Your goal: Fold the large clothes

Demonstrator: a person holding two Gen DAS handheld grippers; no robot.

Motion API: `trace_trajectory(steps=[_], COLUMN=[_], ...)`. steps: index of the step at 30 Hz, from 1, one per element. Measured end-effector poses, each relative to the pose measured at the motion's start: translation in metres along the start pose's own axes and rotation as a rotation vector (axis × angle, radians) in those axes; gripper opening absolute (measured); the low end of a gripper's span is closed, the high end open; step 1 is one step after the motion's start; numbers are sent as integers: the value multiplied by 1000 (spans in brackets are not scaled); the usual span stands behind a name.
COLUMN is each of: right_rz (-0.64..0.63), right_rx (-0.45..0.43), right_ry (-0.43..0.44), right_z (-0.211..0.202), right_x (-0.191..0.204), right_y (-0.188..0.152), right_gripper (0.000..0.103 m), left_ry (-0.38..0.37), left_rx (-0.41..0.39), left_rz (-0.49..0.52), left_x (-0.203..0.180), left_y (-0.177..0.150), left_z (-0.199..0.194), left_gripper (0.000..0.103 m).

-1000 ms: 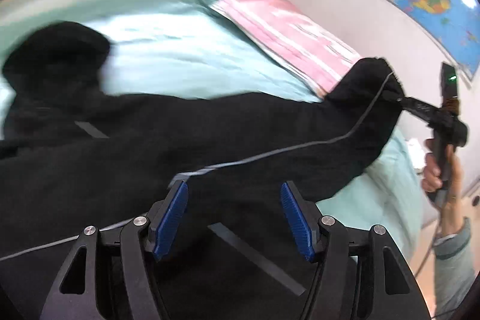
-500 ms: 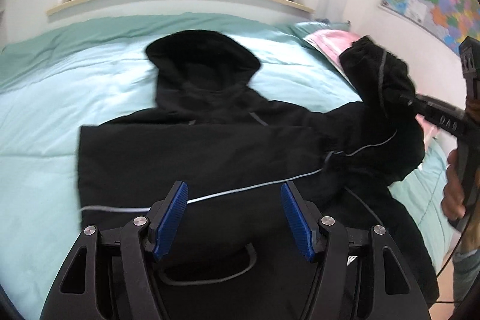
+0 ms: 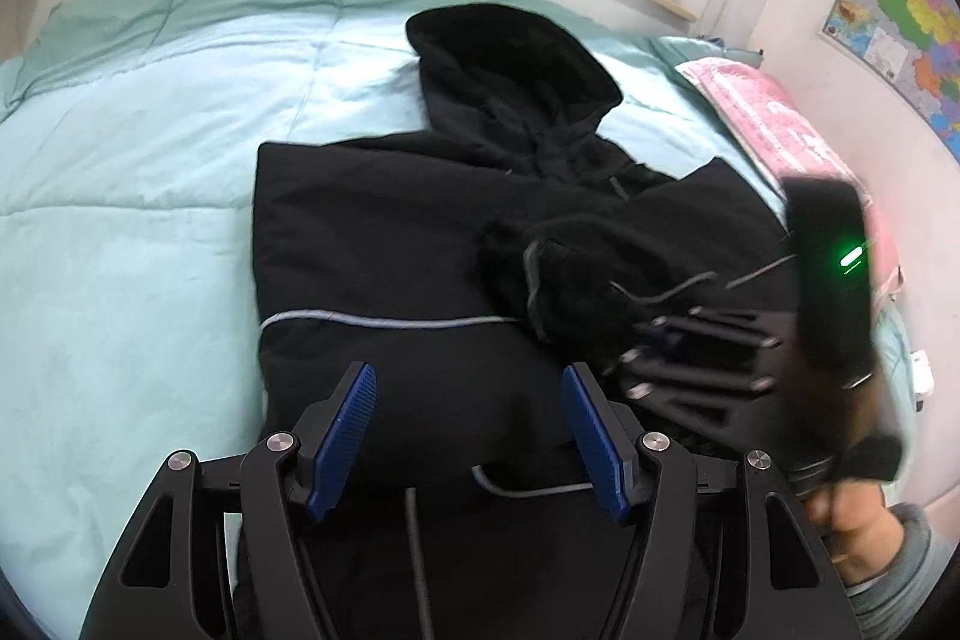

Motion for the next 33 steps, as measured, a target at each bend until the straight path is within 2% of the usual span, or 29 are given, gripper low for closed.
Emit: trace_trajectory(steps=[3,4,6,8,12,13,16,20,21,22,23,24,25,27,29,31,33], right_rz=[-22,-22,-8,-5,25,52,100,177,200,231,249,266,280,306,314,307,279], right_rx=[-6,-5,-24,-90,-221,-252,-291,-298,-295,-288,-283,-276,-269,-246,-231,-218,-193], right_ry=[0,19,84,105,26,10,-58,-158,-170,-188,-200,-211,-220,-235,-231,-226,-207], right_z=[3,-3,-25,-61,-127,-145,-182,-213,-216,-218,-218,-219,-219,-215,-214,-206,-190], right_x=[2,2,6,2,-30,-45,-87,-143,-153,-167,-177,-186,-193,-207,-214,-214,-205], right_y=[-4,-5,-3,1,10,9,1,-22,-25,-32,-35,-41,-45,-50,-54,-48,-39], right_gripper=[26,32,41,48,52,52,53,53,53,53,53,53,53,53,53,54,57], left_ry=[-22,-38,-80,-126,-225,-225,-157,-179,-158,-128,-98,-54,-32,-32,-36,-67,-104], left_rx=[18,22,25,23,52,67,111,161,156,155,161,164,156,91,-17,-81,-95], left_rz=[-2,-7,-35,-62,-109,-118,-132,-136,-130,-124,-119,-107,-95,-95,-100,-134,-155], left_x=[4,3,2,-1,-19,-22,-28,-51,-55,-57,-59,-59,-58,-53,-41,-22,1], left_y=[-1,-1,3,8,24,26,30,27,27,28,28,28,30,41,56,69,72], left_z=[4,4,4,2,6,12,35,59,66,72,80,85,86,72,43,16,0], left_gripper=[66,66,66,66,74,74,74,74,74,66,52,23,22,21,21,21,21])
Point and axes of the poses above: each gripper's, at about its wrist camera, not at the fingertips, and z roughly the way its jaws point, x to its left, y to its top, the point moved 9 cm from there along z, roughly the way its jaws point, and after that the axes turned 10 degrees about y, right-handed, at the moved point
